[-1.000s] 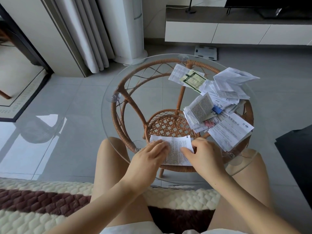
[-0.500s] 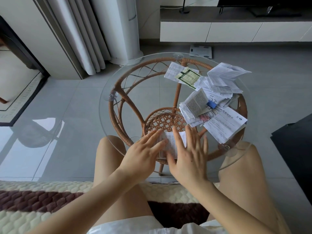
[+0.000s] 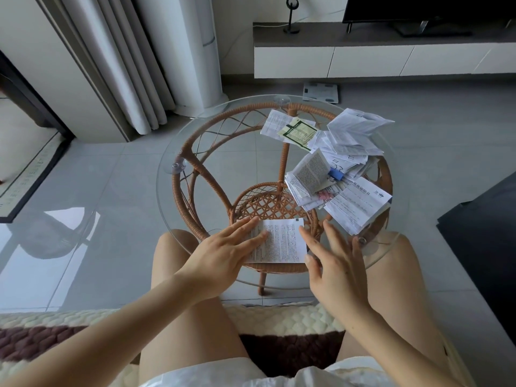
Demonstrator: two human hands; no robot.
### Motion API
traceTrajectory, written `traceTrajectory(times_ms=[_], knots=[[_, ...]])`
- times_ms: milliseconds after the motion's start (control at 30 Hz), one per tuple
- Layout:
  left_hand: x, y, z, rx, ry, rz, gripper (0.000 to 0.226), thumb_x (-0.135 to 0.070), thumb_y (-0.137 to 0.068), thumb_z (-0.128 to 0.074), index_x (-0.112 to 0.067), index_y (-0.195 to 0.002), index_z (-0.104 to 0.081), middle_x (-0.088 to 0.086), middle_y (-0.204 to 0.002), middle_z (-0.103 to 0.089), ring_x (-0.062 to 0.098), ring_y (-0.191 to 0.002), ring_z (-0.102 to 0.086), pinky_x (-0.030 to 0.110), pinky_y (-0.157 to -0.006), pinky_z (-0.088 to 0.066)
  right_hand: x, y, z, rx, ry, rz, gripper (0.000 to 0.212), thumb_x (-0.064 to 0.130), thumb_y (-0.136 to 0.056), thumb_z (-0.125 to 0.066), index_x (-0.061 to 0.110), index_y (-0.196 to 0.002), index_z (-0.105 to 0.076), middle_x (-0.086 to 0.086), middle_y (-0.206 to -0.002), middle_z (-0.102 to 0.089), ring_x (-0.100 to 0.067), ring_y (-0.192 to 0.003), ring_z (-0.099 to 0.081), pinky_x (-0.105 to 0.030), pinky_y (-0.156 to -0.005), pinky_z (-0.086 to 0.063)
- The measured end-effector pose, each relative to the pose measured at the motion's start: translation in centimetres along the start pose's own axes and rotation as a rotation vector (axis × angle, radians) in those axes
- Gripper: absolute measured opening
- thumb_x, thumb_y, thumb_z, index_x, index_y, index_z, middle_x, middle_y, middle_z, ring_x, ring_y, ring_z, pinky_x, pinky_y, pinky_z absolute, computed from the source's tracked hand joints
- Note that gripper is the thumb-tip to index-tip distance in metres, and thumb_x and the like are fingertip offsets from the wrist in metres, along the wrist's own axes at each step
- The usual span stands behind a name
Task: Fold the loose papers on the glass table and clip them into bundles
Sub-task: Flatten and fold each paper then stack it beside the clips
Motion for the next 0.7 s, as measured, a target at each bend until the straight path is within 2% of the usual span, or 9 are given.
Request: traceTrajectory(times_ms=[100, 167, 233, 300, 400, 467, 533, 633, 700], knots=[[-0.2, 0.0, 0.5, 0.002, -0.006, -0.016, 0.047, -0.031, -0.098, -0.030, -0.026, -0.143, -0.043, 0.005, -0.150, -0.037, 0.021, -0.138, -0.034, 0.037, -0.111, -0.028, 1.1, -0.1, 0.0, 0.044, 0.035, 0.156, 0.051, 0.013, -0.081, -0.062, 0.027, -0.129, -0.057, -0.019, -0.142, -0.044, -0.038, -0.132, -0.041, -0.063, -0.108, -0.022], [-0.6, 0.1, 1.0, -0.014, -0.025, -0.034, 0.047, -0.036, -0.098, -0.032, -0.023, -0.141, -0.046, 0.007, -0.148, -0.040, 0.022, -0.137, -0.037, 0.039, -0.110, -0.026, 2.0, 0.5, -0.7, 0.142, 0.101, 0.337, 0.041, 0.028, -0.091, -0.044, 0.024, -0.131, -0.055, -0.012, -0.145, -0.043, -0.028, -0.138, -0.034, -0.057, -0.111, -0.014], [-1.0, 0.4, 1.1, 0.007, -0.102, -0.043, 0.058, -0.055, -0.096, -0.030, -0.023, -0.142, -0.044, 0.006, -0.147, -0.040, 0.020, -0.136, -0.037, 0.038, -0.108, -0.027, 2.2, 1.1, -1.1, 0.244, 0.162, 0.418, 0.052, 0.048, -0.094, -0.034, 0.021, -0.133, -0.053, -0.007, -0.144, -0.045, -0.021, -0.138, -0.035, -0.053, -0.110, -0.014], [-1.1, 0.9, 0.7, 0.069, -0.213, -0.044, 0.074, -0.070, -0.087, -0.031, -0.025, -0.144, -0.041, 0.005, -0.147, -0.040, 0.017, -0.135, -0.036, 0.035, -0.104, -0.032, 2.1, 1.3, -0.9, 0.263, 0.214, 0.483, 0.062, 0.060, -0.085, -0.045, 0.019, -0.130, -0.057, -0.005, -0.139, -0.051, -0.021, -0.132, -0.045, -0.054, -0.107, -0.019], [-1.7, 1.5, 0.4, 0.074, -0.218, -0.122, 0.080, -0.065, -0.073, -0.058, -0.026, -0.142, -0.043, 0.006, -0.146, -0.043, 0.018, -0.132, -0.043, 0.035, -0.100, -0.038, 2.3, 1.6, -0.2, 0.160, 0.187, 0.594, 0.058, 0.036, -0.060, -0.083, 0.019, -0.112, -0.067, -0.002, -0.118, -0.065, -0.018, -0.110, -0.060, -0.049, -0.103, -0.028], [-2.1, 1.7, 0.9, 0.019, -0.157, -0.146, 0.071, -0.050, -0.068, -0.077, -0.028, -0.132, -0.056, 0.005, -0.140, -0.051, 0.019, -0.124, -0.053, 0.033, -0.093, -0.047, 2.2, 1.6, 0.3, 0.082, 0.090, 0.604, 0.052, 0.019, -0.050, -0.088, 0.020, -0.100, -0.072, 0.002, -0.106, -0.069, -0.014, -0.099, -0.063, -0.042, -0.101, -0.032], [-2.3, 1.8, 1.6, -0.018, -0.070, -0.148, 0.059, -0.041, -0.066, -0.083, -0.031, -0.121, -0.064, 0.001, -0.134, -0.057, 0.016, -0.118, -0.058, 0.030, -0.089, -0.050, 2.0, 1.8, 0.8, 0.056, -0.010, 0.582, 0.046, 0.018, -0.048, -0.091, 0.022, -0.091, -0.075, 0.005, -0.101, -0.071, -0.010, -0.095, -0.065, -0.040, -0.099, -0.032], [-1.6, 2.0, 2.5, -0.036, 0.234, -0.067, 0.033, -0.039, -0.077, -0.075, -0.034, -0.109, -0.071, -0.010, -0.124, -0.064, 0.004, -0.113, -0.059, 0.016, -0.093, -0.047, 1.3, 1.8, 1.5, 0.042, -0.178, 0.486, 0.030, 0.019, -0.057, -0.087, 0.025, -0.084, -0.077, 0.011, -0.092, -0.073, -0.003, -0.089, -0.065, -0.040, -0.095, -0.036], [-1.7, 2.1, 4.1, -0.023, 0.532, 0.124, 0.029, -0.056, -0.083, -0.060, -0.034, -0.097, -0.073, -0.021, -0.102, -0.070, -0.004, -0.095, -0.063, 0.012, -0.083, -0.048, 0.6, 1.2, 2.5, 0.072, -0.413, 0.248, 0.013, 0.016, -0.073, -0.078, 0.022, -0.083, -0.076, 0.014, -0.080, -0.072, 0.000, -0.081, -0.062, -0.033, -0.085, -0.046]])
Point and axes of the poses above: each hand's wrist, its own y-axis away from the middle knuckle, its own z-axis out of the back of the hand, x = y × z, the point moved 6 cm from there along -y, towards the middle knuckle
